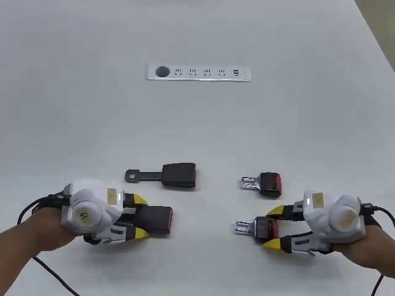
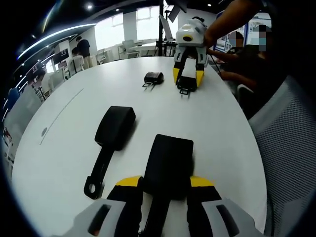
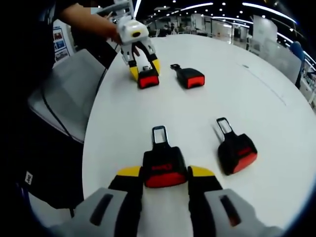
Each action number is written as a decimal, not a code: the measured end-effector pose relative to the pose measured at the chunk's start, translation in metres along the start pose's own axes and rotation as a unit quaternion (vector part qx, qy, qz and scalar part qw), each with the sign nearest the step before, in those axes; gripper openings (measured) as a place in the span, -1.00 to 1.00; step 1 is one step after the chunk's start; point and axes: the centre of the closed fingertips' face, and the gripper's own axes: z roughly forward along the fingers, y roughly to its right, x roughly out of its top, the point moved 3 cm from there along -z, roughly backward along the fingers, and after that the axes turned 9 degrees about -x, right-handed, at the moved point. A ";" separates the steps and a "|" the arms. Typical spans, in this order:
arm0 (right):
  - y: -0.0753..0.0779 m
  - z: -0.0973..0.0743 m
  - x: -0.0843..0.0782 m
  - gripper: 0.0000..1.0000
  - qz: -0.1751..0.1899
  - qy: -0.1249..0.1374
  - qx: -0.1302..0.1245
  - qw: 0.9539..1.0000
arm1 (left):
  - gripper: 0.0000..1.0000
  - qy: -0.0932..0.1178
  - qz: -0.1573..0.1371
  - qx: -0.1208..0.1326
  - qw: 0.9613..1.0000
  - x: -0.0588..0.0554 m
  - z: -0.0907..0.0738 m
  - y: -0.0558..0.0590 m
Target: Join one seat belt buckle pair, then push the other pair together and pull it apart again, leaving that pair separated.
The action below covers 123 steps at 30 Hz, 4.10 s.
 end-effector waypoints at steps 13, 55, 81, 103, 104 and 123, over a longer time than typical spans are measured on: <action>-0.001 0.004 0.007 -0.31 -0.024 0.011 0.011 1.000 | -0.30 -0.007 -0.001 -0.002 1.000 0.000 0.000 -0.001; -0.028 0.071 0.091 -0.32 -0.048 0.055 0.045 0.996 | -0.31 -0.027 -0.005 -0.003 1.000 0.000 0.001 -0.001; -0.038 0.090 0.114 -0.33 -0.041 0.053 0.044 0.997 | -0.33 -0.037 -0.006 -0.004 0.999 0.000 0.001 -0.001; -0.043 0.098 0.125 -0.33 -0.043 0.047 0.038 0.997 | -0.33 -0.076 0.023 -0.020 0.997 0.002 0.002 0.001; -0.043 0.098 0.125 -0.33 -0.045 0.048 0.038 0.997 | -0.33 -0.076 0.025 -0.020 0.997 0.002 0.001 0.001; -0.042 0.093 0.120 -0.34 -0.079 0.097 0.029 0.992 | -0.36 -0.040 0.044 -0.036 0.998 -0.002 -0.001 0.001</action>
